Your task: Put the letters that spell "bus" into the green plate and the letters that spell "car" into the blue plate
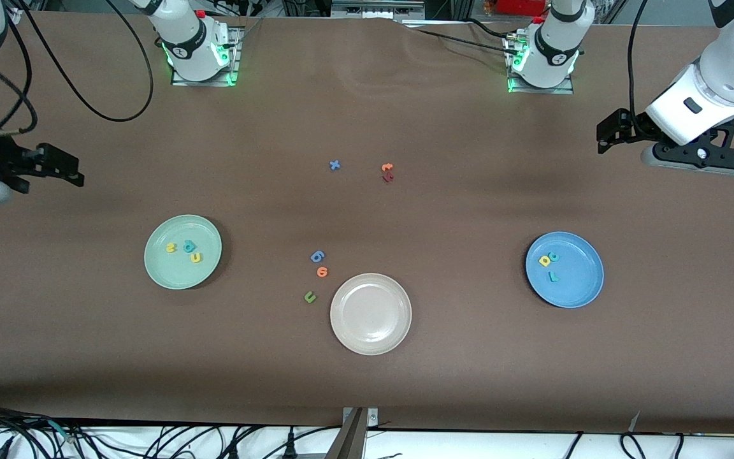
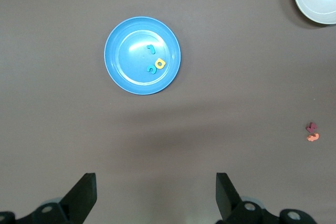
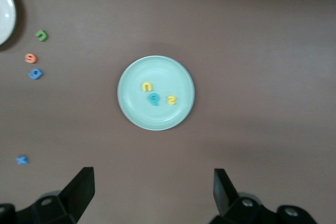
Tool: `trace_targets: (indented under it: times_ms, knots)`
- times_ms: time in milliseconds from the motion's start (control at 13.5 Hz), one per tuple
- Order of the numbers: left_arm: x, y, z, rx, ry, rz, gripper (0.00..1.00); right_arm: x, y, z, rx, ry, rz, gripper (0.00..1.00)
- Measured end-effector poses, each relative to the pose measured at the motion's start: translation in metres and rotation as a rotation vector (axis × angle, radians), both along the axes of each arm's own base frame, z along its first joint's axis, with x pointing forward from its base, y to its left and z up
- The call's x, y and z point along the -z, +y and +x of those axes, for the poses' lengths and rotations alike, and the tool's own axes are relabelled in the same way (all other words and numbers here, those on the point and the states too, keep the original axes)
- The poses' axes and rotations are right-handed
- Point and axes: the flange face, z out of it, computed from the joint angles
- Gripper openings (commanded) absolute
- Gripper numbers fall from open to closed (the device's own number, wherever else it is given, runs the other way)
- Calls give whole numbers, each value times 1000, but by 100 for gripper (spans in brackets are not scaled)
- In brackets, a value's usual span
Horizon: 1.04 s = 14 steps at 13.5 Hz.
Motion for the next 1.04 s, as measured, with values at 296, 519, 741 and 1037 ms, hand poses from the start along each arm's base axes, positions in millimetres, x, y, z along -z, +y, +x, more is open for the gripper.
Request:
trace_targets:
  times_ms: [296,519,741,1037]
  knots:
    - [0,0,0,0,0,0,100,-21,0,-11,1,-35,-21,100]
    - [0,0,0,-1,0,0,100,-21,18,-31,-16,-7,-19,100]
    - [0,0,0,-1,0,0,100,-17,45,-51,67,6,-27,100]
    - [0,0,0,-1,0,0,100,-12,33,-44,95,-23,-25,100]
